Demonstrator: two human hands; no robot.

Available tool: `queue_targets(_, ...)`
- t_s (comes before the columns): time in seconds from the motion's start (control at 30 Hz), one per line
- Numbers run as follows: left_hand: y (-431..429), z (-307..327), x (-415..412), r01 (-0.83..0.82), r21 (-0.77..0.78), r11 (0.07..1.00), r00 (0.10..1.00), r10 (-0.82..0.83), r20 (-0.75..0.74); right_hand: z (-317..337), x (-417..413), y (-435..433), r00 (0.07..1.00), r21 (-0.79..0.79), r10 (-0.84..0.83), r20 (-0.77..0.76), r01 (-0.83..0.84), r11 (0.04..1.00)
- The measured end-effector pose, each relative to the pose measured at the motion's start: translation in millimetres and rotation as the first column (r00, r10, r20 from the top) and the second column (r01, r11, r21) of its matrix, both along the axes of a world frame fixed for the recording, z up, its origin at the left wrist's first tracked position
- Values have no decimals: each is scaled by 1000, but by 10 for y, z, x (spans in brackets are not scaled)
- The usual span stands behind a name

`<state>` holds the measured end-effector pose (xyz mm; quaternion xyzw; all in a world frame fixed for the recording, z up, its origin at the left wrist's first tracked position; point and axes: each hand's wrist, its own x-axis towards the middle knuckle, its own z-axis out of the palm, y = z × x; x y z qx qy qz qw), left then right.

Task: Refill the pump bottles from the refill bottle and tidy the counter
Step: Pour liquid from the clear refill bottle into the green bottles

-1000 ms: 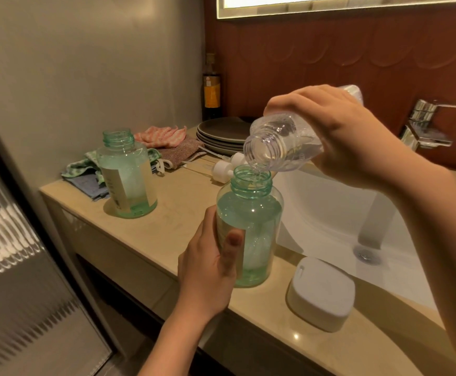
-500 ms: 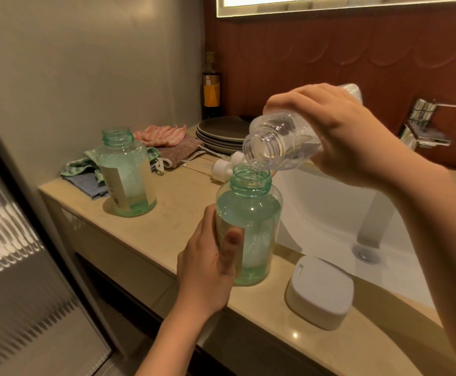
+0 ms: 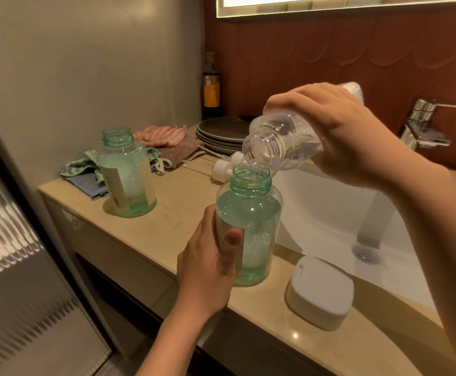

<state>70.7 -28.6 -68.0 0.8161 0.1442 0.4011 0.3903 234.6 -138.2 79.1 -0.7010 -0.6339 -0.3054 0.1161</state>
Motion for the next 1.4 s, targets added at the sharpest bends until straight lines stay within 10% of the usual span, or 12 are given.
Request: queue_targets(1.4, -16, 18, -15, -2, -8, 1000, 1000, 2, -7, 17, -40, -18, 1000, 0, -12, 14, 12, 1000)
